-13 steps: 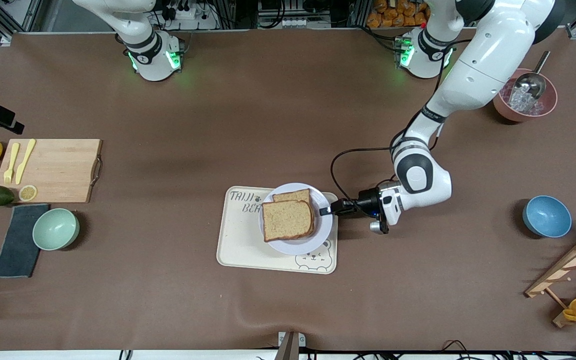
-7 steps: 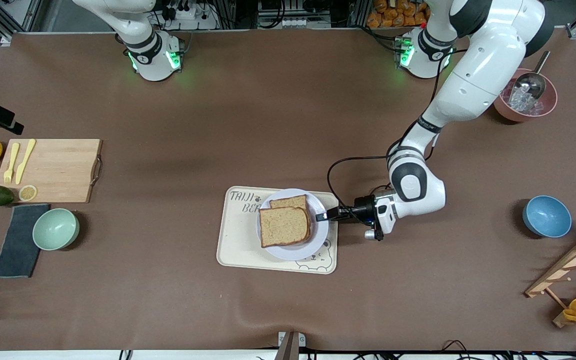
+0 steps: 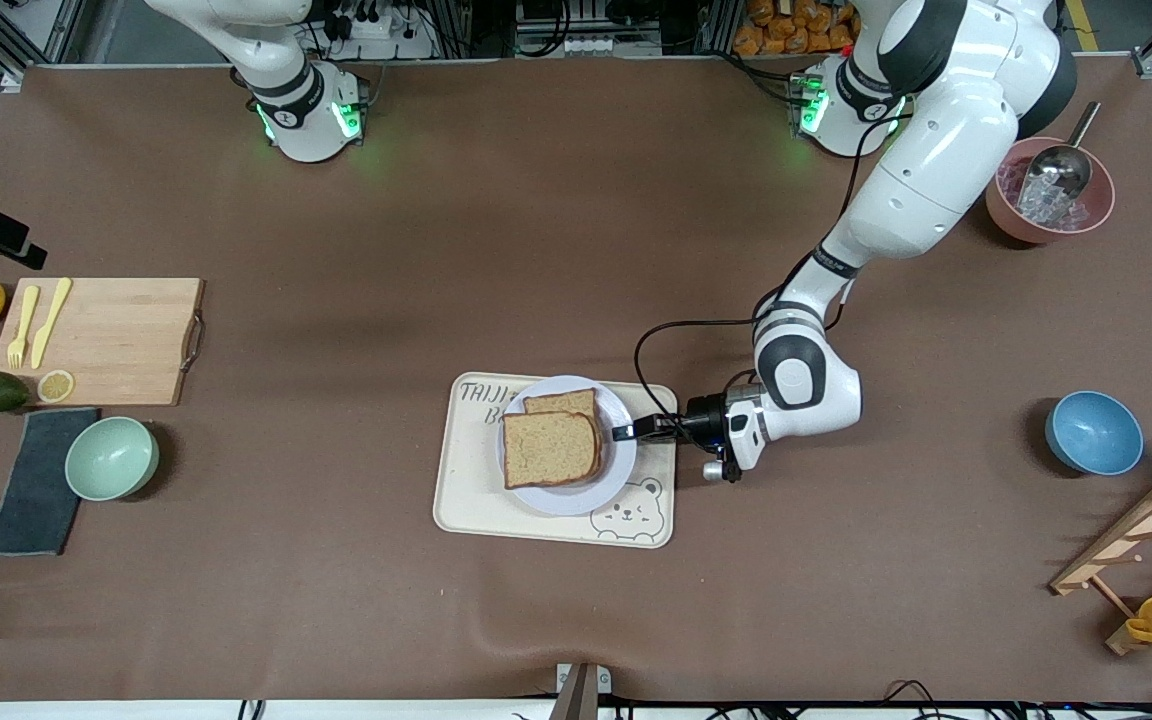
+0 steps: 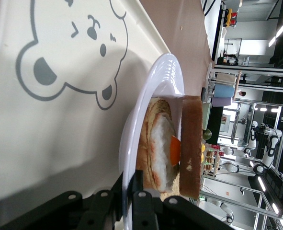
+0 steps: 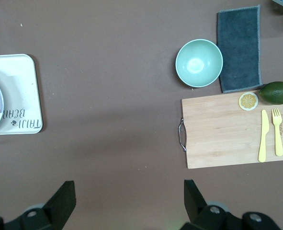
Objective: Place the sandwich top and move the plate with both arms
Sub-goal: 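Open the left gripper and pull it back from the plate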
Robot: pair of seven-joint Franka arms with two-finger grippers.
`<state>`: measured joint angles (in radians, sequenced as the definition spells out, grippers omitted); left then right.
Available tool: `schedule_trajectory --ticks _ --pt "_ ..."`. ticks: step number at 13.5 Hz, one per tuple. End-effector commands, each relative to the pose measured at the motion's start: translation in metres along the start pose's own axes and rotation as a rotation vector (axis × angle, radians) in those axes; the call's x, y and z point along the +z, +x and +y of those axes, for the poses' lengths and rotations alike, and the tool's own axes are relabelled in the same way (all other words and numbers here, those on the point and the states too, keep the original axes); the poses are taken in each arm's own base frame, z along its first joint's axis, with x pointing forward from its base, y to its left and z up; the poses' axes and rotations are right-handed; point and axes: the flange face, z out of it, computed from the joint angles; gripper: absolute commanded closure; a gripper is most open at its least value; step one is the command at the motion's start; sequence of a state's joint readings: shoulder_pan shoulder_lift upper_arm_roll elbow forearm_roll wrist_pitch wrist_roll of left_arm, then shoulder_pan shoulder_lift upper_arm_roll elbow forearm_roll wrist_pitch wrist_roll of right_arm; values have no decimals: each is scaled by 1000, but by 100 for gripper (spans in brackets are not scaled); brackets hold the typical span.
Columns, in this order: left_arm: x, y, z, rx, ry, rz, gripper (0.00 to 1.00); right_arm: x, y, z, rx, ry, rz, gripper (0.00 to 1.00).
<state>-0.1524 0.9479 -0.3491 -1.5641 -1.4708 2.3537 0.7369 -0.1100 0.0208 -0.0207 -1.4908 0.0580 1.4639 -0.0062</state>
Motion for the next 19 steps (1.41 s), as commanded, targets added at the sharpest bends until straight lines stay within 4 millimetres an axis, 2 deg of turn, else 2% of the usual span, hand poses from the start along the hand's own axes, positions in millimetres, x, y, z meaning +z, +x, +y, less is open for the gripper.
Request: schedule_trajectory --ticks 1,3,4,5,6,7,10,15,19 --pt "14 7 0 3 -5 -14 100 -2 -1 0 9 -6 6 0" --pt "15 7 -3 8 11 -15 100 -4 -1 8 18 -4 7 0" --pt "13 8 -3 10 15 -12 95 -3 -1 8 18 -2 6 0" --pt "12 8 -1 1 16 -12 61 -3 -1 6 14 -4 7 0" --pt "10 10 2 -16 18 -11 38 -2 -1 5 12 -4 7 0" --pt "8 11 4 -22 19 -10 0 -2 -1 4 11 -4 7 0" --pt "-9 20 21 -33 15 9 0 -2 0 7 15 -4 7 0" --pt "-16 14 39 -66 25 1 0 -2 1 7 15 -4 7 0" --pt "-61 8 48 -57 63 -18 0 -6 -2 10 21 -4 12 0"
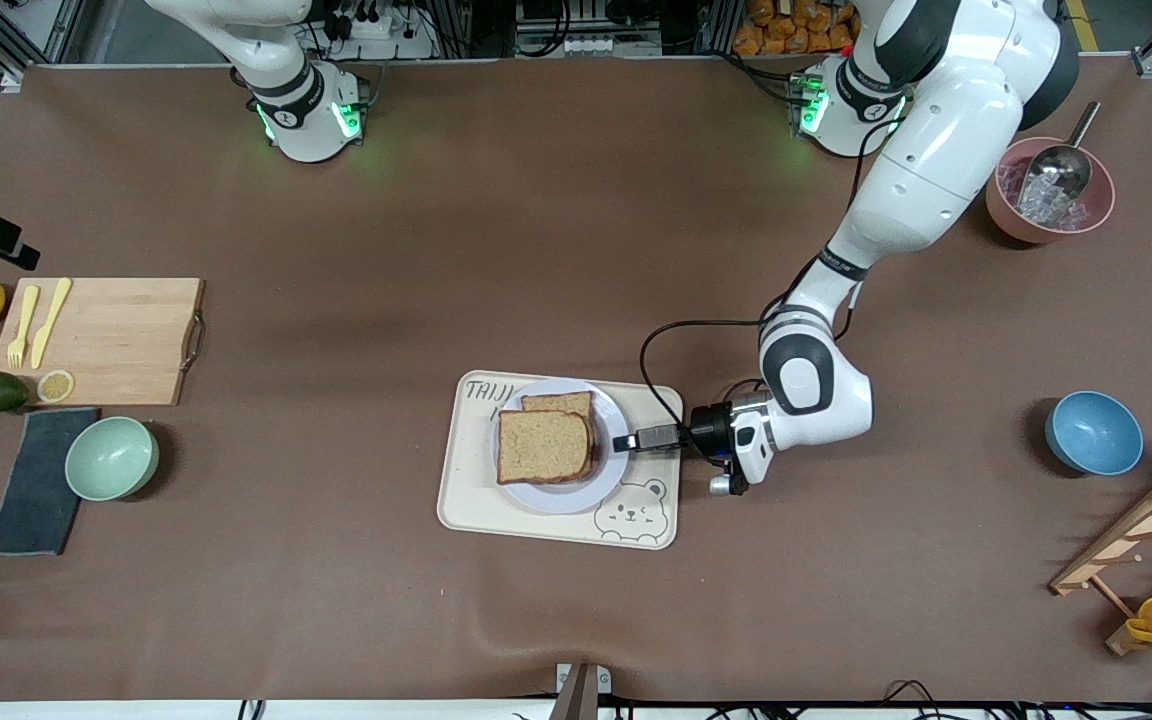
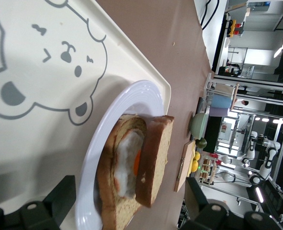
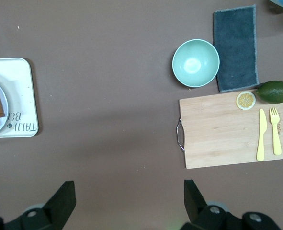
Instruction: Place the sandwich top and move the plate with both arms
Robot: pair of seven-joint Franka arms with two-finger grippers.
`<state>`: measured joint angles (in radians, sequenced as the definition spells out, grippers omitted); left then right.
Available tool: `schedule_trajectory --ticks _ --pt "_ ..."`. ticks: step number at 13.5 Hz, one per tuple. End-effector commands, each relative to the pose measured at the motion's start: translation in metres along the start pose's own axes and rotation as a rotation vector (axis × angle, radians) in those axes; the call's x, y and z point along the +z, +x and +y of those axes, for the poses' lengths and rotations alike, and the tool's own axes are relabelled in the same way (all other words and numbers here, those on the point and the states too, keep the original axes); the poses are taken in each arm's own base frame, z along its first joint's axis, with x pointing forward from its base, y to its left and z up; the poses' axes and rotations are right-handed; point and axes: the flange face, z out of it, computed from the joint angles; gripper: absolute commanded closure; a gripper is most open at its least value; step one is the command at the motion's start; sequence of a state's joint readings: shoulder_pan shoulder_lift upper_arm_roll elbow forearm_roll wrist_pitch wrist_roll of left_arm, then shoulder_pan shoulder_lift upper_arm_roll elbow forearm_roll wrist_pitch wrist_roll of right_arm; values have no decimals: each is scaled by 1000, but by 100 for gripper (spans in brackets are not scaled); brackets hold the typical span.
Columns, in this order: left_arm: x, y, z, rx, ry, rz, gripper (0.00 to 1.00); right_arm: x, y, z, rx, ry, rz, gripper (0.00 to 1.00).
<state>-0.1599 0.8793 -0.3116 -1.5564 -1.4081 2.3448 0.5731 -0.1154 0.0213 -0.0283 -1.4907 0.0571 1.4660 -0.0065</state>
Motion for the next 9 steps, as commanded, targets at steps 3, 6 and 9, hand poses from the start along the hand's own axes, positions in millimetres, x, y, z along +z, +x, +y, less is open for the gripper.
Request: schedule_trajectory --ticks 3,6,9 --pt "-92 -7 24 7 93 -117 0 -5 -1 3 8 -5 11 0" --pt "-163 6 44 20 272 -190 0 -5 0 8 18 5 12 0" --pt "-235 6 67 23 460 -235 0 -2 1 6 16 2 5 0"
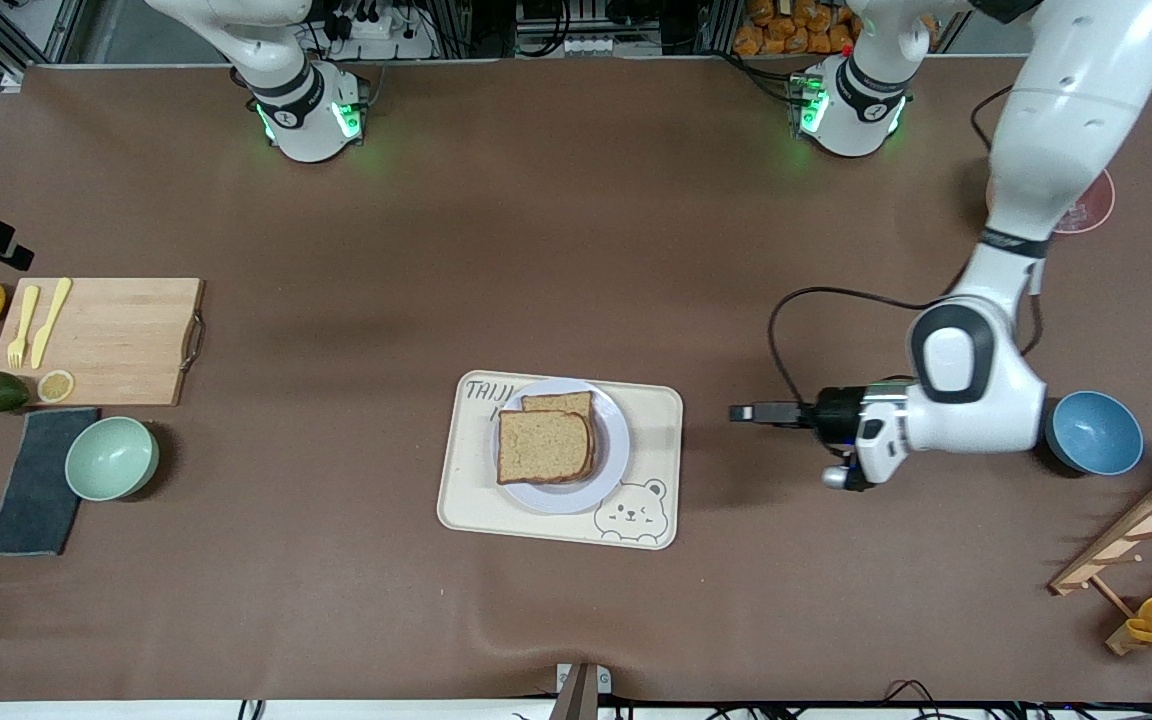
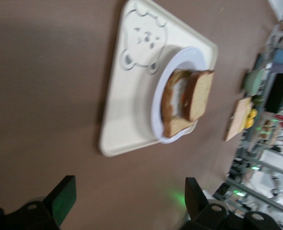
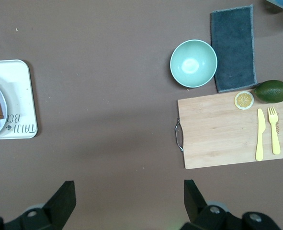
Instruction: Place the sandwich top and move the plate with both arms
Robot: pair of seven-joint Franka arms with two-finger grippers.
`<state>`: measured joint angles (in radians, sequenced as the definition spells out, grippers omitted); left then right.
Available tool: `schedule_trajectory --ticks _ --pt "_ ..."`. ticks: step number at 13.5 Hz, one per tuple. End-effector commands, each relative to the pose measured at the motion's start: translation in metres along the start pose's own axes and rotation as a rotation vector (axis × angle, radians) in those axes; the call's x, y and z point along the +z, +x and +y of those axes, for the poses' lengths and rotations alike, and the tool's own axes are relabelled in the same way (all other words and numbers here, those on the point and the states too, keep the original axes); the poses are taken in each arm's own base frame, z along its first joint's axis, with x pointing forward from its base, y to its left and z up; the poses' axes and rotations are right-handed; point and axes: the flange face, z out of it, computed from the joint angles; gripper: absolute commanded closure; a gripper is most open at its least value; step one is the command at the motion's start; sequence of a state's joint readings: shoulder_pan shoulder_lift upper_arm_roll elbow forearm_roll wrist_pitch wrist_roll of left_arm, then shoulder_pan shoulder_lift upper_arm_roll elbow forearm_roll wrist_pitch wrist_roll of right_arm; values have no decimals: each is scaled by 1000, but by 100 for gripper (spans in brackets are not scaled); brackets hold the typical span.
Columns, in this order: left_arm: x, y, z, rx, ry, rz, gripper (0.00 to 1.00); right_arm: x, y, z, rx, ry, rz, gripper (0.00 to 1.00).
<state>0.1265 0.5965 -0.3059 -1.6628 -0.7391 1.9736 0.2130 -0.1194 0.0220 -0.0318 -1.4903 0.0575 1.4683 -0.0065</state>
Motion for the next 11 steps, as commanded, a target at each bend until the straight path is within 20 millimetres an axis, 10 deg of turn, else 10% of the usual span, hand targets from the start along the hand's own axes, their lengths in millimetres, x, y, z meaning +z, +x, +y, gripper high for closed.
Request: schedule_trajectory --ticks 1,11 --pt "-61 -23 5 -16 182 -30 0 -2 0 6 16 1 5 0" --pt "-260 -146 158 -59 799 214 0 -5 -1 10 30 14 7 0"
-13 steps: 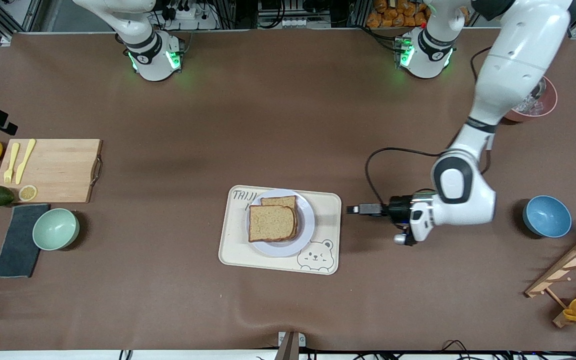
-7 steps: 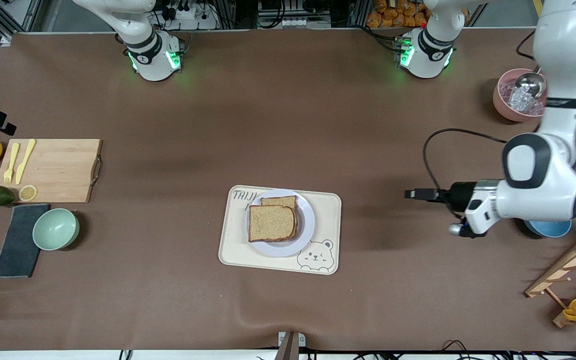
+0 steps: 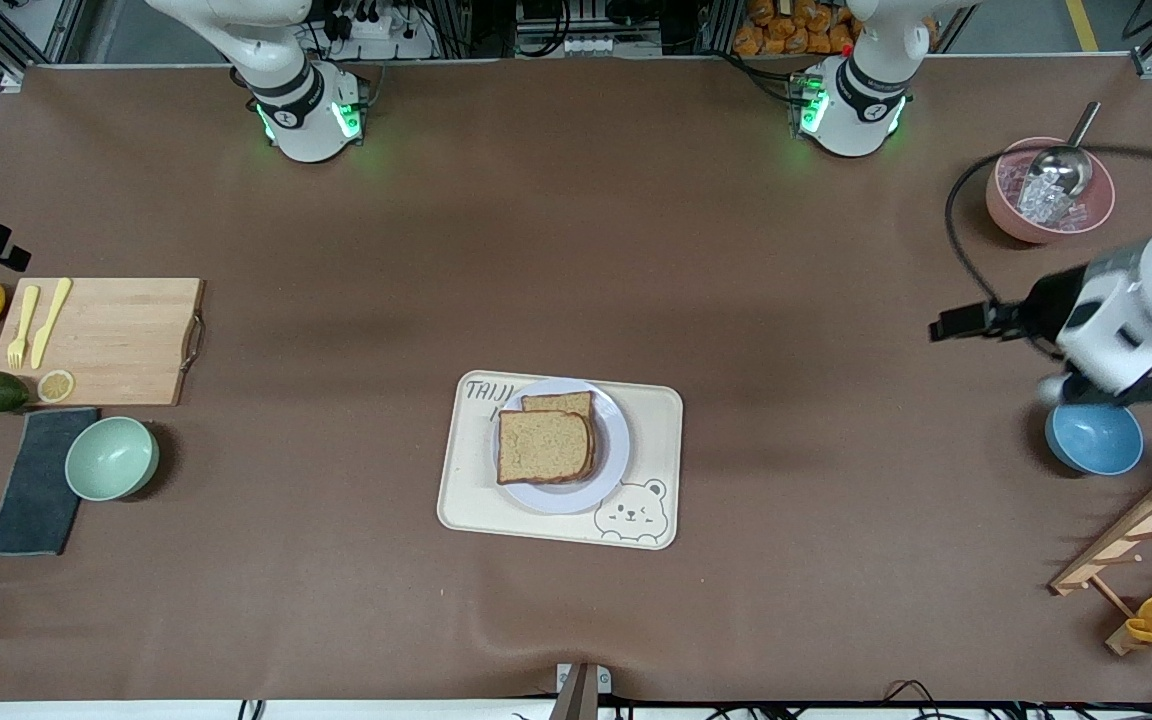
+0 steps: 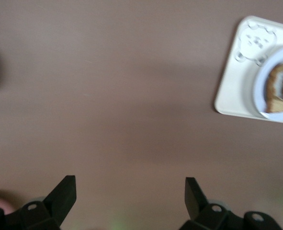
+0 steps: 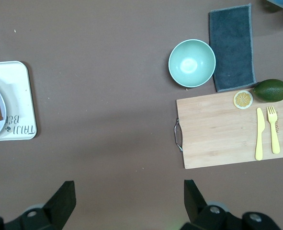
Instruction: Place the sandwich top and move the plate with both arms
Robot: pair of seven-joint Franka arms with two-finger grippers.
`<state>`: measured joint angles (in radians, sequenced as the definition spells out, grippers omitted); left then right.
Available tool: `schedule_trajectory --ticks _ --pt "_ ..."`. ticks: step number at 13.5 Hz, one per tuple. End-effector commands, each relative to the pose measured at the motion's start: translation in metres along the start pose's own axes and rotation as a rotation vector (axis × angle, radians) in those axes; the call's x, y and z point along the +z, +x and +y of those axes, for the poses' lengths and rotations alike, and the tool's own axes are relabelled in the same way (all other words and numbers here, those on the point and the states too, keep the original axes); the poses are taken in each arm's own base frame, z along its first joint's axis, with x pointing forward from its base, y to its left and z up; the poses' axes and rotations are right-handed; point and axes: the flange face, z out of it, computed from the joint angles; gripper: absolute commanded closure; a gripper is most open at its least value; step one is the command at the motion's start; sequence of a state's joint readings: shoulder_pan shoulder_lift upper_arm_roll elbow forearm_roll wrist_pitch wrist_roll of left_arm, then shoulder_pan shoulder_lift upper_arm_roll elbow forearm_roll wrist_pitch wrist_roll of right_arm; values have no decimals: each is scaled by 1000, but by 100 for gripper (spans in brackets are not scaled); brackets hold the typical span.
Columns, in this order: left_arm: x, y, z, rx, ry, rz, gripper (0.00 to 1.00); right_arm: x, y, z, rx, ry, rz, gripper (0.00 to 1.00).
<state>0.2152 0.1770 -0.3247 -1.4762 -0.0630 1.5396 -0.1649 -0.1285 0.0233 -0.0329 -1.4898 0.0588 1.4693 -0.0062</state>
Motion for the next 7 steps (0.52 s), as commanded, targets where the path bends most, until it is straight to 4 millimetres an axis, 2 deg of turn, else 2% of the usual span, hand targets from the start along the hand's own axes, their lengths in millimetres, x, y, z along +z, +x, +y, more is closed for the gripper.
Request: schedule_trajectory --ticks 1,2,4,7 --pt "-45 -19 -8 11 164 107 0 -5 -2 7 23 9 8 0" --pt "-65 -21 -11 59 210 147 0 -5 -2 9 25 11 8 0" --pt "-65 -29 -13 62 217 105 0 -4 -1 8 22 13 6 0" --pt "-78 -43 -7 61 205 123 0 -2 -1 3 17 12 0 0"
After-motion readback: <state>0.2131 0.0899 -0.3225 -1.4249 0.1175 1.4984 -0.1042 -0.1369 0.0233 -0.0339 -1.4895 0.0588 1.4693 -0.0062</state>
